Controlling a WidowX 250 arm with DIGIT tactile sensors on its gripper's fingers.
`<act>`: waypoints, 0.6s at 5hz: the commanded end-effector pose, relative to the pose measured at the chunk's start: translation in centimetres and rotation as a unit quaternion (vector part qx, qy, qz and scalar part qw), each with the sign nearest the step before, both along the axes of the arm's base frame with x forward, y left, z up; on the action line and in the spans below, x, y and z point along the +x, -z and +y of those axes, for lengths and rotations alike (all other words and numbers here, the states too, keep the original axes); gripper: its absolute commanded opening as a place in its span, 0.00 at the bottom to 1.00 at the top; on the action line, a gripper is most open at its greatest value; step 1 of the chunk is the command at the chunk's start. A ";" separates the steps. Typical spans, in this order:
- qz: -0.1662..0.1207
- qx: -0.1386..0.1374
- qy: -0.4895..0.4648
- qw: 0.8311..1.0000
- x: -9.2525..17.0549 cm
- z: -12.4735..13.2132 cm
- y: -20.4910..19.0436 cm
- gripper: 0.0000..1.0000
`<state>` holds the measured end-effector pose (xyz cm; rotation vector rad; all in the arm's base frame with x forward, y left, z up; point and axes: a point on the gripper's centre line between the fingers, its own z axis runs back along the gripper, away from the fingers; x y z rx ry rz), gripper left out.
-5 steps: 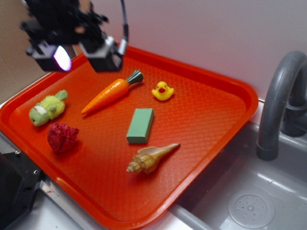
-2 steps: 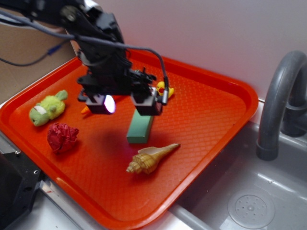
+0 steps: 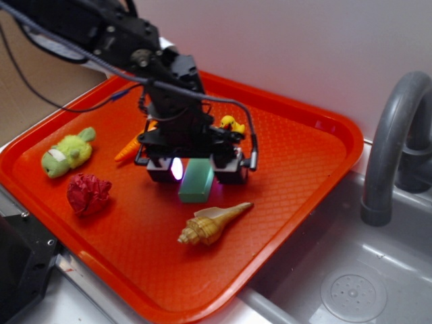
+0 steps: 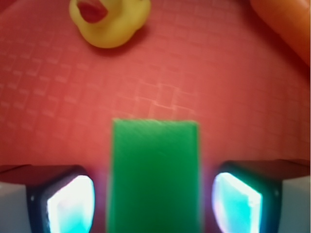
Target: Grab the green block.
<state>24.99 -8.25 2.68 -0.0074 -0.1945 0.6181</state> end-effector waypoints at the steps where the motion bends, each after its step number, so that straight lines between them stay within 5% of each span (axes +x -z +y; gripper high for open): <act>1: 0.071 0.021 0.096 0.993 0.7 0.0 -1.5 0.00; 3: 0.080 0.068 0.212 0.972 -0.6 1.0 -11.5 0.00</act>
